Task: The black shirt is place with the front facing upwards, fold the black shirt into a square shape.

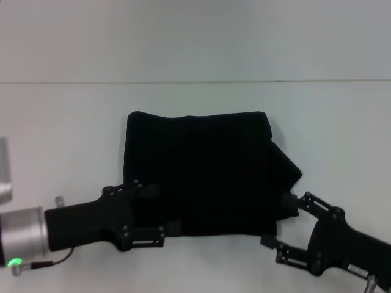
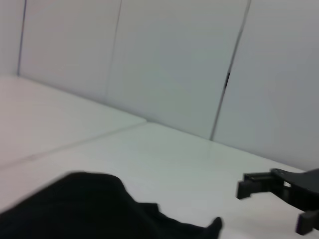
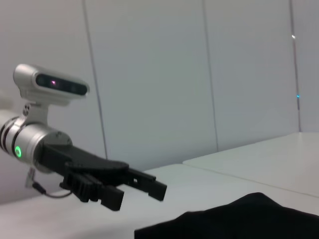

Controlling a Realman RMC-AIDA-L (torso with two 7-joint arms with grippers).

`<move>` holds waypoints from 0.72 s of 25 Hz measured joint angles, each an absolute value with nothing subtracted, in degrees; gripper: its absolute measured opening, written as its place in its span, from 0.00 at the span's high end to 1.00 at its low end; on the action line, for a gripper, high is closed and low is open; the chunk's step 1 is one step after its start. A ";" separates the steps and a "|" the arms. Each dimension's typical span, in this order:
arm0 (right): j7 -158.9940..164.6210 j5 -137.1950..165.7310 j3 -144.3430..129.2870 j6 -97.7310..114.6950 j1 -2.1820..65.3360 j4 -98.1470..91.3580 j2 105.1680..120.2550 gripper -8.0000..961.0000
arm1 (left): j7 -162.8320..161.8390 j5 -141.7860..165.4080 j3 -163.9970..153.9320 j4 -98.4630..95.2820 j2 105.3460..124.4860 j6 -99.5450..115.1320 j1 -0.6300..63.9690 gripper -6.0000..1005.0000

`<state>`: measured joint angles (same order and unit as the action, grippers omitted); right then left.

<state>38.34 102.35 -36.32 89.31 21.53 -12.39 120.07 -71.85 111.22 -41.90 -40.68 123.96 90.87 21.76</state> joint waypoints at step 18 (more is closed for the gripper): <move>31.98 101.86 -32.61 80.89 20.95 -7.82 120.14 0.03 | -54.80 109.15 -33.54 -33.90 123.88 90.24 13.13 0.07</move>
<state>31.98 101.86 -32.61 80.89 20.95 -7.82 120.14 -54.80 109.15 -33.54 -33.90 123.88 90.24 13.13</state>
